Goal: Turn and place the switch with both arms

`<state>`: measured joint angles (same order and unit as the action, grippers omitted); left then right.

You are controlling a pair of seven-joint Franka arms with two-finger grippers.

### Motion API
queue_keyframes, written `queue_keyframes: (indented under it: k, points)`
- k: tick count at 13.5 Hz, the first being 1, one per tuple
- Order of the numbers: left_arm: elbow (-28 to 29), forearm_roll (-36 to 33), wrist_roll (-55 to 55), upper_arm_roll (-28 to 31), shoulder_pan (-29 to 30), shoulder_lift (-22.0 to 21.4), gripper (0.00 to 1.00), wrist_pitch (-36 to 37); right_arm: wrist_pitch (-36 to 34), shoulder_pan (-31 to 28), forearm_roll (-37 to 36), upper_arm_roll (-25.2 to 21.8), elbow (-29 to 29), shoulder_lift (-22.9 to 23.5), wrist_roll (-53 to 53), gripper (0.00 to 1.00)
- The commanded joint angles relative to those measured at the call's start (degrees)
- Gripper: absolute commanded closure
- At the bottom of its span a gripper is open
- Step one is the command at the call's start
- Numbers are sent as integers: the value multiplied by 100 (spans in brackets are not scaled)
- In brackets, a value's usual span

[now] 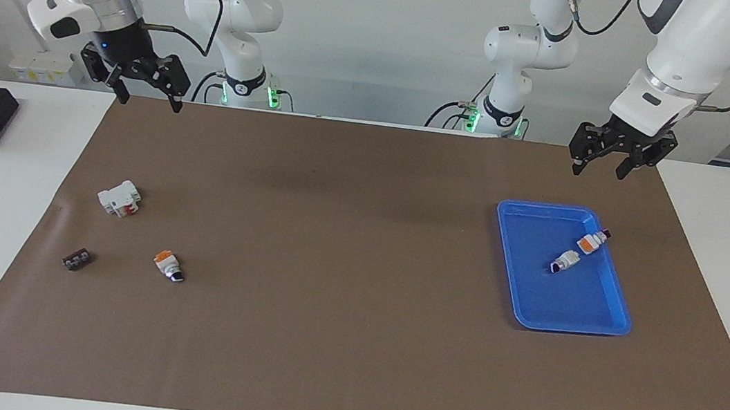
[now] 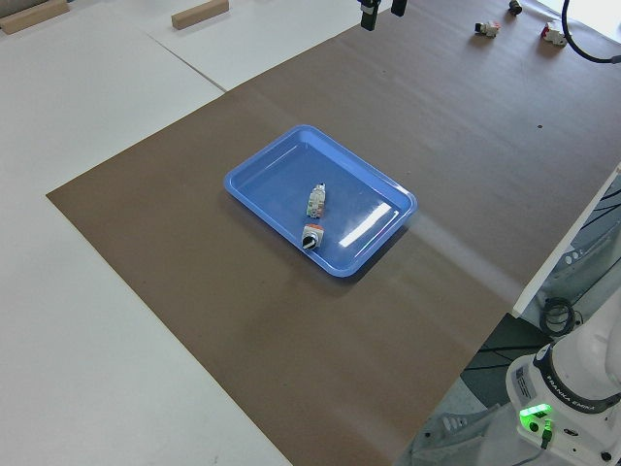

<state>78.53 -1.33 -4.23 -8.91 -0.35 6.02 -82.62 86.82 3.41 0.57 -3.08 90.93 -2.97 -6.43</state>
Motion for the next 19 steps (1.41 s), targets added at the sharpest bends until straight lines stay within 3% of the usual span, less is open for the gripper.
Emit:
queue_keyframes:
  k: [1,5,19]
  points:
    - [99,229,-34,47,236,23,0,-235,-78,-15,-127,18,-58,42,-43,0]
    - [891,220,-26,47,220,-346,0,-860,-87,-42,-127,10,-15,-2,-43,0]
    - [778,-95,27,47,299,-347,0,-975,-69,-42,-127,10,30,-20,-34,0]
